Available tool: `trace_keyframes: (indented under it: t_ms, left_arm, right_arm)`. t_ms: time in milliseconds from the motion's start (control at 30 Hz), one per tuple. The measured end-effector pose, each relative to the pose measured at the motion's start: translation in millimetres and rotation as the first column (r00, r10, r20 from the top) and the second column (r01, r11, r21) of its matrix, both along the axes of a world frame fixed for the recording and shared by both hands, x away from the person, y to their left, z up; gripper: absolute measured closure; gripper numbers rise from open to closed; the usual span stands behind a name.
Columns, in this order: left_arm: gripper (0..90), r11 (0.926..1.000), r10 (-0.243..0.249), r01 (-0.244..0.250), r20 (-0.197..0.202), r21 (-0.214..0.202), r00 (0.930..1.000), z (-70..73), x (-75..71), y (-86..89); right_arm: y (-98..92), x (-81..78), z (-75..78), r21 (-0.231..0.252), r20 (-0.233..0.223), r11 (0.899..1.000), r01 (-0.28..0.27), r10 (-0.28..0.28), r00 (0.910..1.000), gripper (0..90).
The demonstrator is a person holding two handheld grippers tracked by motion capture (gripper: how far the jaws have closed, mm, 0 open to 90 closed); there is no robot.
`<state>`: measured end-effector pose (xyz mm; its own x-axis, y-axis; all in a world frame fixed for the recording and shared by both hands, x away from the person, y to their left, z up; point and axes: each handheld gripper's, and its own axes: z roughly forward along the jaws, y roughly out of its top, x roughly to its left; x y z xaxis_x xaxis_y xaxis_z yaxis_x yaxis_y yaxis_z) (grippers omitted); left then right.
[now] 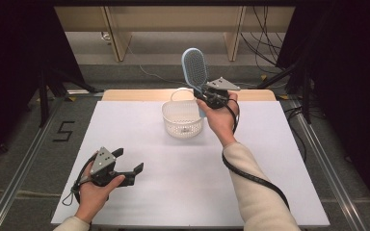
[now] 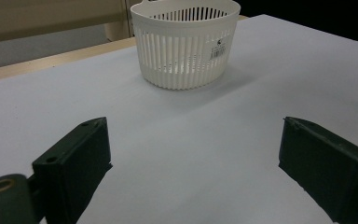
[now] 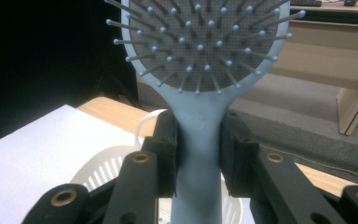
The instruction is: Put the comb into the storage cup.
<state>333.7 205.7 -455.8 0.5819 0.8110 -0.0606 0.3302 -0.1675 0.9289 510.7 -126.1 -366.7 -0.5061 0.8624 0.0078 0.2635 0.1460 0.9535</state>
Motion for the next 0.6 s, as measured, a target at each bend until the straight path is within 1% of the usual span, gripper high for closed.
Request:
trace_keyframes:
  t_ms: [600]
  left_arm:
    - [8.6,1.0,0.0,0.0,0.003,0.001,1.0,0.4,-0.2,0.1]
  right_arm:
    - [4.9,3.2,-1.4,0.003,-0.002,1.0,-0.002,0.002,1.0,70.4]
